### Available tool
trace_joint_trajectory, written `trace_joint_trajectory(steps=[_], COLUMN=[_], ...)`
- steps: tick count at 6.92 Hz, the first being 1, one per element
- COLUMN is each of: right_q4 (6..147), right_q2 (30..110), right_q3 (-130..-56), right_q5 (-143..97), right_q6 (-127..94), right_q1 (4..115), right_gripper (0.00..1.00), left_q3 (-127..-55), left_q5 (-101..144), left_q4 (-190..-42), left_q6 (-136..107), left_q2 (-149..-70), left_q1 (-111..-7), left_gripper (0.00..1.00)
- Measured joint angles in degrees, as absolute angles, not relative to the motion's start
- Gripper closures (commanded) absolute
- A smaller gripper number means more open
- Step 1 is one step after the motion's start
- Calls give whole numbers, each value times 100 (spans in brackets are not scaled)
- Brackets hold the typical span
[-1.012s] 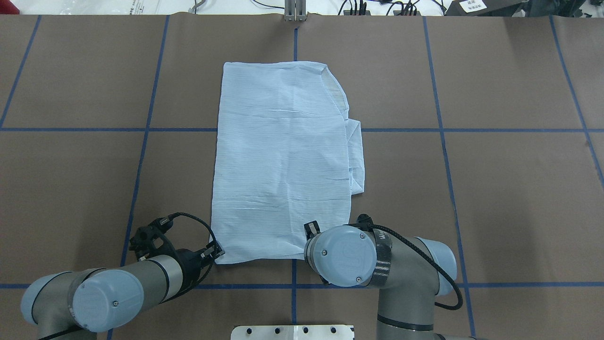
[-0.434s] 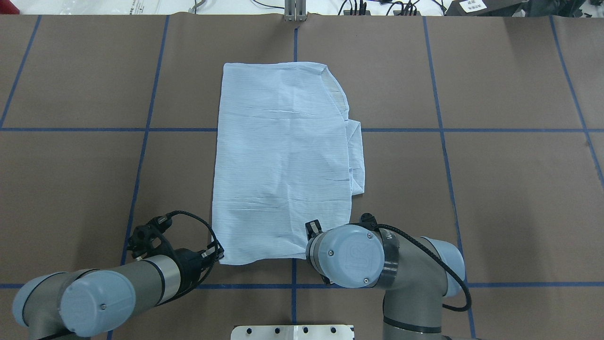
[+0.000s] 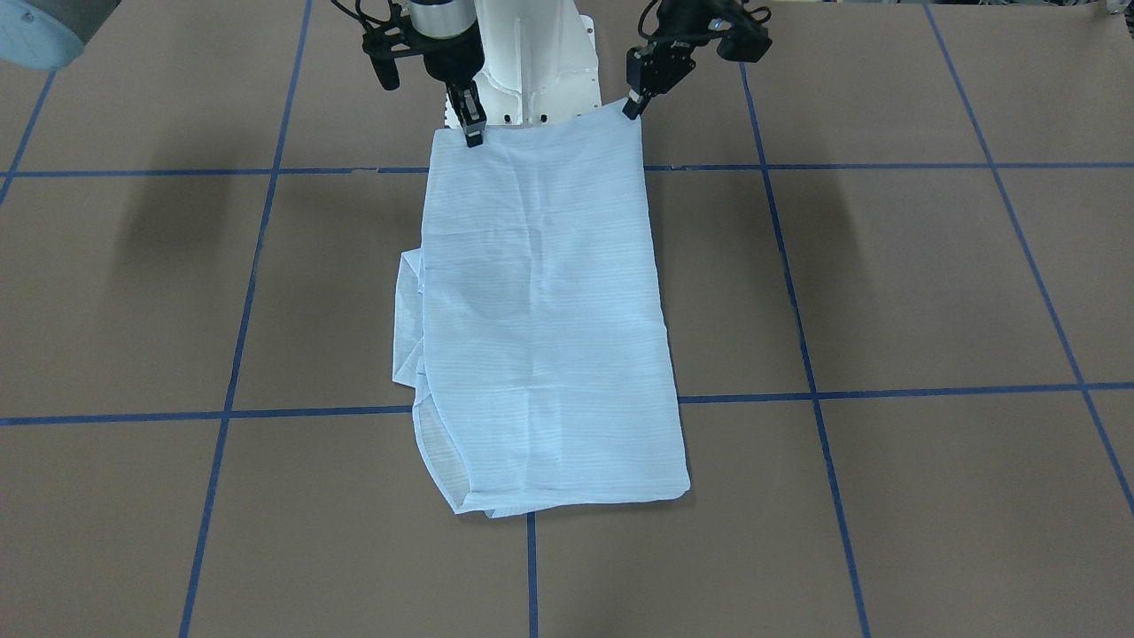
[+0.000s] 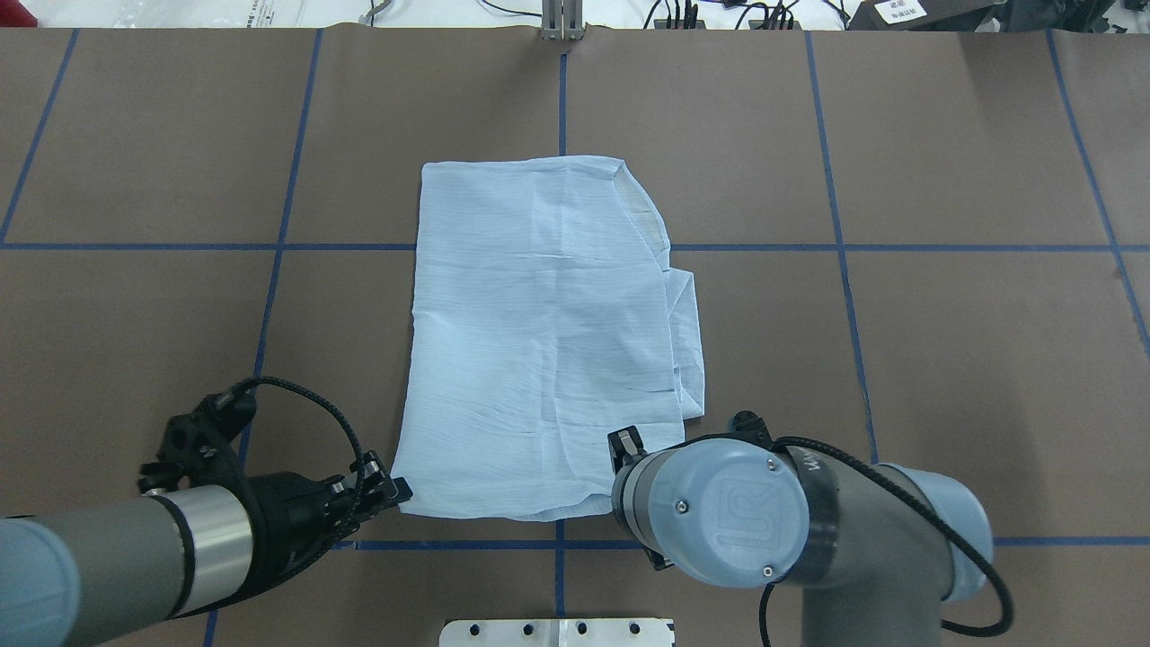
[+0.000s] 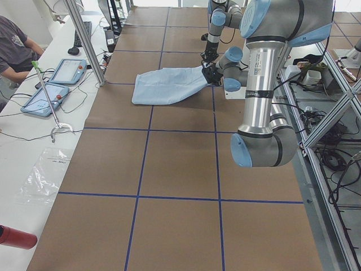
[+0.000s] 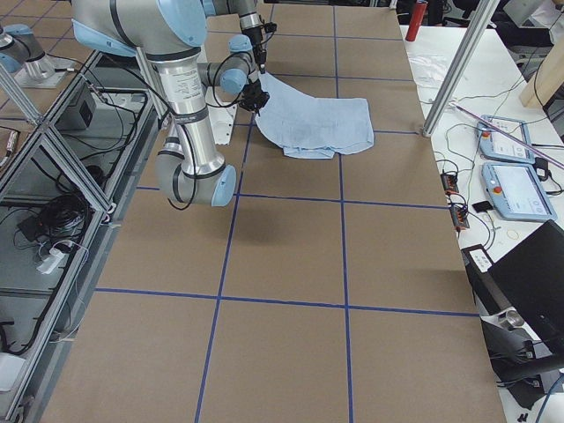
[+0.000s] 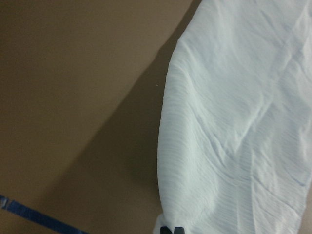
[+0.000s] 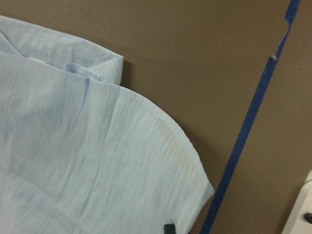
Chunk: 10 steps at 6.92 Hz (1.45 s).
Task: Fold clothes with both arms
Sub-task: 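Grasp the near shirt edge with both grippers and lift it away from the robot, then lay the lifted edge onto the far half of the shirt and release with both grippers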
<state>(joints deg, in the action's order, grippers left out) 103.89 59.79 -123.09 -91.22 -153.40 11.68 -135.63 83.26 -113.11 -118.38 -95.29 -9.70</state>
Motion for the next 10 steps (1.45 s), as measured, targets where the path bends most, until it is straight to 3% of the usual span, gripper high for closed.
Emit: trace_joint_trajectory(steps=[1,3,7,10], right_q4=[10865,11079,9879,9012], right_q2=[5798,5260,3961,3418], right_q3=[-12561,-12143,-9360,-7703], right_q5=[-9150,-9457,-10309,-10471], right_q6=[-15193,-14604,-13670,-13338], right_q1=[1388,2224,3597,3944], right_gripper=[100,100,100,100], left_q3=[-13878,-13425,-11524,-9544], left_q5=[8620,9304,9720,9723], left_q4=[-11047,-10768,-10832,-11828], left_q6=[-11813,-11339,-10138,-9754], left_q2=[-9658,-10359,-11430,-12136], left_q1=[-1261,-2340,-3642,-4147], left_gripper=[100,100,100,100])
